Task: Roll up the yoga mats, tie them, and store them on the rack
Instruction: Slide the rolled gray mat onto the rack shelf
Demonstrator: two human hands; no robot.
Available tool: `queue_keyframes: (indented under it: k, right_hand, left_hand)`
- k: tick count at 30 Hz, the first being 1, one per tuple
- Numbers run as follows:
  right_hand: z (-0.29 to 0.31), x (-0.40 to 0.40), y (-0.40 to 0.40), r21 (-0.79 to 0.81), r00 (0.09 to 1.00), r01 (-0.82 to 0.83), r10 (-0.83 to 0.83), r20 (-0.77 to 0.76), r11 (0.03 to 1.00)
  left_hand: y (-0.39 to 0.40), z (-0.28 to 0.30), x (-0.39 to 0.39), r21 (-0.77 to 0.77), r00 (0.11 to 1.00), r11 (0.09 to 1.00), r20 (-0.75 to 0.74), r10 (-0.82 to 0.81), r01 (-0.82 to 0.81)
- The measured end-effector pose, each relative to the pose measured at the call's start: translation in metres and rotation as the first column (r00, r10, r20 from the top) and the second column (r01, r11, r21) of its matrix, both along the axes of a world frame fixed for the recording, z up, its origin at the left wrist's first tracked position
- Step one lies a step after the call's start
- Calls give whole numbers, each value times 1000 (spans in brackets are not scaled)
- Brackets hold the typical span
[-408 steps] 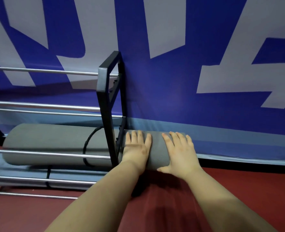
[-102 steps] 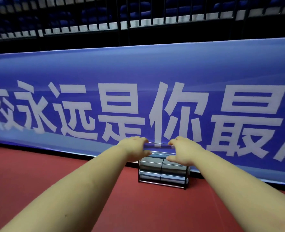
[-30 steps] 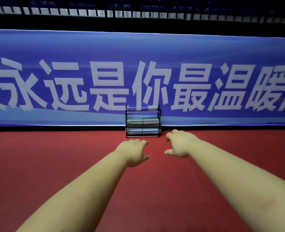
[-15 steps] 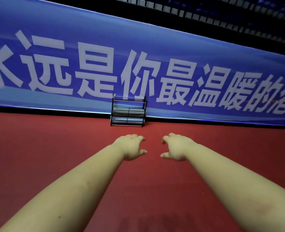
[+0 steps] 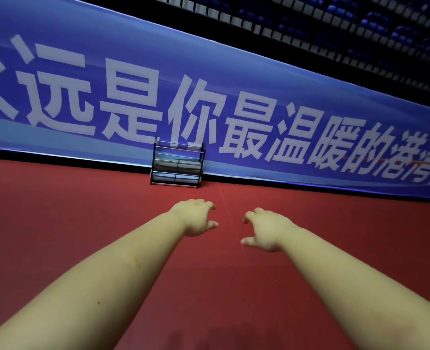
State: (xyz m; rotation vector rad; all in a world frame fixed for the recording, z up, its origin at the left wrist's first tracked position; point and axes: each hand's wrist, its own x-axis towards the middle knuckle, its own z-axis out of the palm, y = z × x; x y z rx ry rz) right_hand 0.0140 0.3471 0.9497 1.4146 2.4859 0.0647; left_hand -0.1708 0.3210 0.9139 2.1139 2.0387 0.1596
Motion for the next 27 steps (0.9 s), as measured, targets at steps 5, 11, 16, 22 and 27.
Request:
queue_keyframes:
  k: [5,11,16,22,27]
  right_hand:
    - [-9,57,-42,-9,992,-65,64,-109,998]
    - [-26,114,-90,-62,979,-126,114,-166,990]
    - [-27,142,-115,-77,975,-119,102,-200,990]
    - [-33,155,-142,-82,971,-74,53,-233,994]
    - [-49,160,-162,-109,976,78,-98,-195,991]
  left_hand:
    - [-56,-1,64,-17,998,998,-27,60,-60]
    - [-121,3,128,-45,990,993,-96,106,-111]
    - [-150,19,152,-40,985,992,-132,115,-121]
    - [-162,16,163,-55,987,996,-149,66,-75]
    - [-165,-4,164,-62,989,996,-129,-70,63]
